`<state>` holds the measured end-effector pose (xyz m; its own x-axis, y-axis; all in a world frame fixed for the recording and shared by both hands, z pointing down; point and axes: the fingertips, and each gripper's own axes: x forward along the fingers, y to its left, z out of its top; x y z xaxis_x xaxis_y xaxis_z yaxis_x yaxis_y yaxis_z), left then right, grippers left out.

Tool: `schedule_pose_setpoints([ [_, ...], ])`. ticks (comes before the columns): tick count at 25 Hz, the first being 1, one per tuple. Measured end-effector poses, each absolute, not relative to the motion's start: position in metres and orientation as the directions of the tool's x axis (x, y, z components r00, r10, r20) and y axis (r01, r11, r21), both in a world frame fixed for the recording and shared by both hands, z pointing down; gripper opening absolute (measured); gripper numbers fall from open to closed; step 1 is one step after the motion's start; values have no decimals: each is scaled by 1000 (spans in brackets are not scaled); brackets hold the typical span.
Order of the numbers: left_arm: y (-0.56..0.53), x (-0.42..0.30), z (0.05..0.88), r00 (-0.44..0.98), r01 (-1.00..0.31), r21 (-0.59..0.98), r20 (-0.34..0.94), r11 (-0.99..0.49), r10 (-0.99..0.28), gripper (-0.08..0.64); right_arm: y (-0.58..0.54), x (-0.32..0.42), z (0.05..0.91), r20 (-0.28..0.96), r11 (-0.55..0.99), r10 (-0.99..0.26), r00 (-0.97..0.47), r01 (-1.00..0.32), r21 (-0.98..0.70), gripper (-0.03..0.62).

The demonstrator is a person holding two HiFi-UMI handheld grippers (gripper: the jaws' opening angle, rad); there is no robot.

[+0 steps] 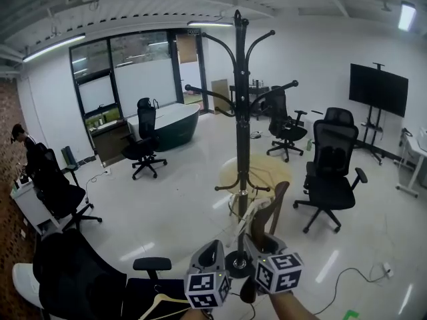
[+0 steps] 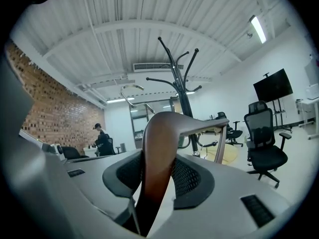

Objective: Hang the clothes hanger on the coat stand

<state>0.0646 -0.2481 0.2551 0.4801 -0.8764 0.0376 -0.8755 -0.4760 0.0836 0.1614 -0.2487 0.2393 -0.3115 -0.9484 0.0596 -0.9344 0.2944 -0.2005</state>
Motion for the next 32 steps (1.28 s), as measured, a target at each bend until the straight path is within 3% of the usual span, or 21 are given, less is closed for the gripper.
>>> schedule_pose_setpoints([
  [16,-356,226,241,377,-924,101,84,-369,-922,14,-384,314,208,35,332,-940,-339,-935,-126,137],
  [32,-491,138,228,455,-888,87,40,-451,-889,14,-522,244,192,17,178,-984,-179,-983,-53,137],
])
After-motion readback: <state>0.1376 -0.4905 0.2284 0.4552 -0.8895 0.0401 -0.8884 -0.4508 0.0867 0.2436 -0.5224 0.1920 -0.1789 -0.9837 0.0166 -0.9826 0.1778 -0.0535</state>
